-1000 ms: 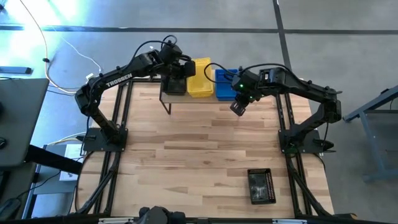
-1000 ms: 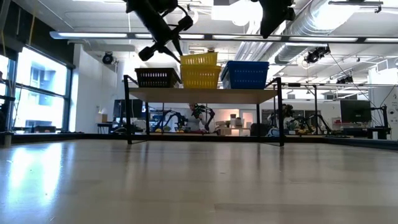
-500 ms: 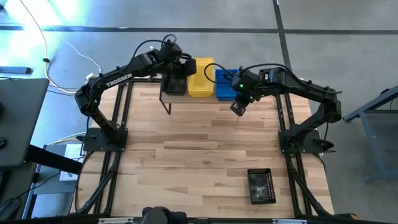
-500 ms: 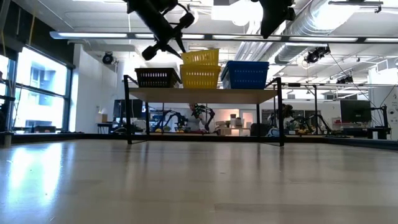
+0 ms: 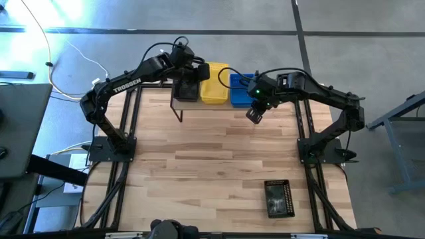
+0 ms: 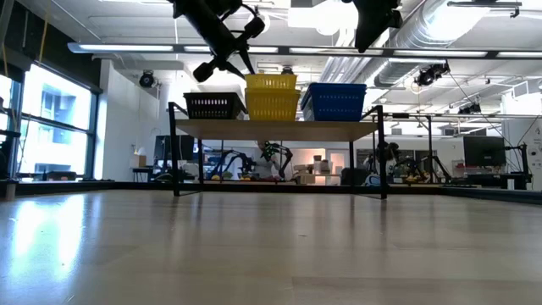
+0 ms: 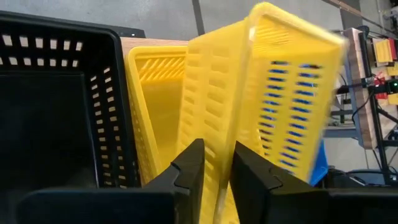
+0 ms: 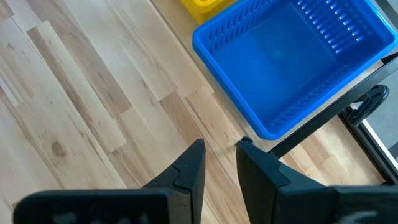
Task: Stack baskets on shelf by color
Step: Stack the yellow bin on top of the yellow bins on the shelf
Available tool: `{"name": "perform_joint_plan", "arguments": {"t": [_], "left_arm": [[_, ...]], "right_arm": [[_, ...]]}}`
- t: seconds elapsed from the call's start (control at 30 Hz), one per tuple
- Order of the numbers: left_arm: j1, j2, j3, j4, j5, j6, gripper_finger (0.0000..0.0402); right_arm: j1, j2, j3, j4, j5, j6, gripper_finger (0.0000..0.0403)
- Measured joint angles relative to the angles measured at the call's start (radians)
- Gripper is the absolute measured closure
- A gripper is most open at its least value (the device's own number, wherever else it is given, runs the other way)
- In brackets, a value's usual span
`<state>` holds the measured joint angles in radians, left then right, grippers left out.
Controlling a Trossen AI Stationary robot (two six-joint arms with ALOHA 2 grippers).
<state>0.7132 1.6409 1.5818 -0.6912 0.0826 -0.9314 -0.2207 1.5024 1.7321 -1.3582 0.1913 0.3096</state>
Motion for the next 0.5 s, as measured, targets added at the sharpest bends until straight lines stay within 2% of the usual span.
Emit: {"name": "perform_joint_plan", "arguments": {"t": [0.27, 0.5], "left_arm": [[0.0, 0.0, 0.0, 0.001, -0.001, 0.026, 0.0286], [0.014, -0.006, 0.0, 0.003, -0.005, 0.078, 0.0279]], "right_arm": [[0.0, 0.0, 0.0, -0.005, 0.0, 0.004, 0.0324], [0.0, 0.0, 0.0, -0.006, -0.001, 0.004, 0.0324]]}}
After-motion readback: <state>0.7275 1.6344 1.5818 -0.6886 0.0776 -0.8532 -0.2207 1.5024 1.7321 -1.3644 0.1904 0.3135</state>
